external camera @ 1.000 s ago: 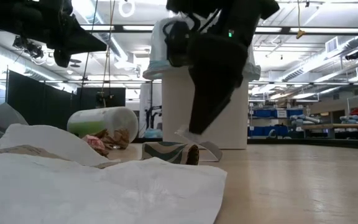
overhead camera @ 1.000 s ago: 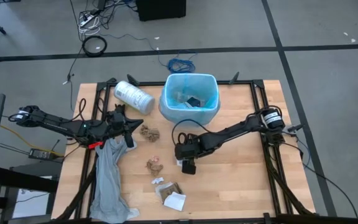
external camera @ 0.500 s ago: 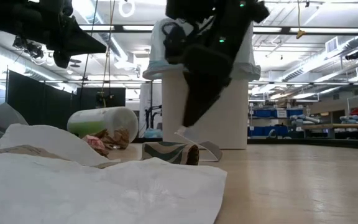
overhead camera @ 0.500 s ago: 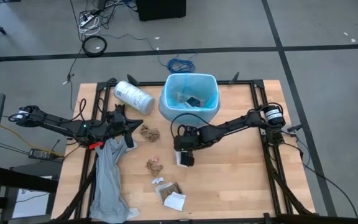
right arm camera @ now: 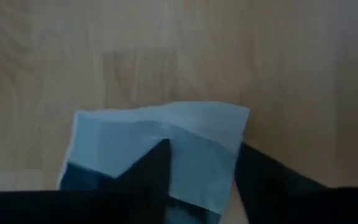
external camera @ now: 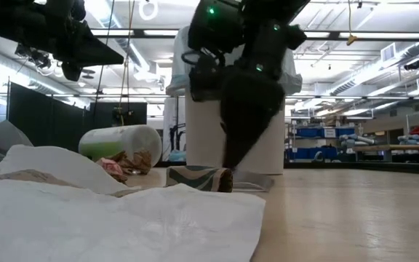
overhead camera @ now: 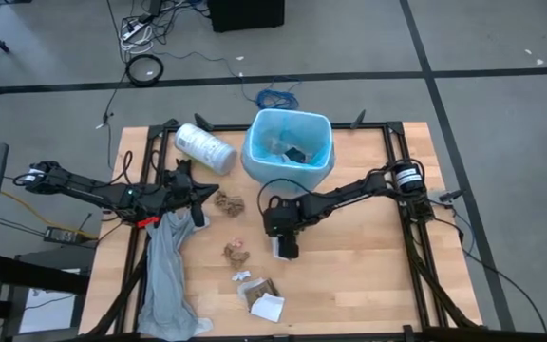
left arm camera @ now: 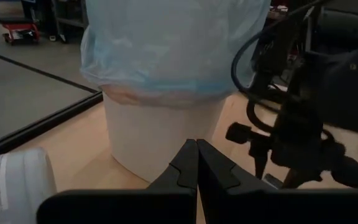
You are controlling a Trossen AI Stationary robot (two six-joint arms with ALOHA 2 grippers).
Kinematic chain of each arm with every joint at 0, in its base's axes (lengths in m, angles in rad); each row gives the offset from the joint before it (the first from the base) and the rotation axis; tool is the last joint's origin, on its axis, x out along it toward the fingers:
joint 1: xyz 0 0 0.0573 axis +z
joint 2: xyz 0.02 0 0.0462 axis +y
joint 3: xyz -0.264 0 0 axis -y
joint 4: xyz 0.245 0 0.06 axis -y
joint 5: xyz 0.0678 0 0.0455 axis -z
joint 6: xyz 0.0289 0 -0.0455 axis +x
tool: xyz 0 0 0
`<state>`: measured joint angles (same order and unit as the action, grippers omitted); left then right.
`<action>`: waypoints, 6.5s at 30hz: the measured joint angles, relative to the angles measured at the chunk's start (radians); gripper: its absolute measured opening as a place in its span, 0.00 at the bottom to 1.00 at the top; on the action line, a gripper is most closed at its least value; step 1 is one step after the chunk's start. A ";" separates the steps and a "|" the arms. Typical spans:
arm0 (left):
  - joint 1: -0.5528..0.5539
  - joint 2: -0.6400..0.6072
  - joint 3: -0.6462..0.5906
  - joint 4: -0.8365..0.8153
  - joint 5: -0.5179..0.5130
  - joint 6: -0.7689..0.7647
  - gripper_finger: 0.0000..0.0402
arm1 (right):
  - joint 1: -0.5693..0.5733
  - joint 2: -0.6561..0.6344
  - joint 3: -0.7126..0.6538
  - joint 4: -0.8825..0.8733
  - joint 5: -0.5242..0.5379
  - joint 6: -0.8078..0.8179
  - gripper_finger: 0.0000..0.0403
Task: Place trash/remove bag and relplace
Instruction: Put the white paper into the trash bin, then put the brown napkin into the trash bin, then put the transparent plastic into the trash bin
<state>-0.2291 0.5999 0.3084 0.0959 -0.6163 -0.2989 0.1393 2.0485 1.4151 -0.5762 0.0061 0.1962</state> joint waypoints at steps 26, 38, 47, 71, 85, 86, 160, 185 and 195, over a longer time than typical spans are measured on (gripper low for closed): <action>0.000 0.001 0.000 0.016 0.000 0.002 0.02 | 0.055 -0.238 0.458 -0.222 0.274 -0.021 0.00; 0.000 0.001 0.000 0.015 0.000 0.002 0.02 | -0.063 -0.438 0.586 -0.301 0.778 -0.210 0.00; 0.000 0.001 0.000 0.016 0.000 0.002 0.02 | -0.218 -0.406 0.583 -0.435 0.430 -0.204 0.09; 0.000 0.001 0.000 0.017 -0.001 -0.075 0.02 | 0.176 -0.428 0.184 -0.574 0.317 0.258 0.44; 0.000 0.001 0.000 -0.027 0.000 -0.073 0.02 | 0.075 -0.329 -0.592 0.993 0.202 0.405 0.27; 0.000 0.001 0.000 -0.026 0.000 -0.073 0.02 | 0.062 -0.304 -0.582 0.991 0.178 0.378 0.28; 0.000 0.001 0.000 -0.062 0.000 -0.006 0.02 | -0.032 -0.570 -0.074 0.817 0.821 -0.244 0.00; 0.000 0.166 0.000 0.011 0.210 0.154 0.15 | -0.230 -0.713 -0.076 0.376 0.680 -0.234 0.66; 0.034 0.420 0.000 0.122 0.332 0.021 0.25 | -0.092 -0.913 -0.075 0.361 0.716 -0.237 0.67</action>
<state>-0.1949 1.0202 0.3084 0.2174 -0.2838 -0.2777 0.0477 1.1354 1.3399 -0.2150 0.7219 -0.0407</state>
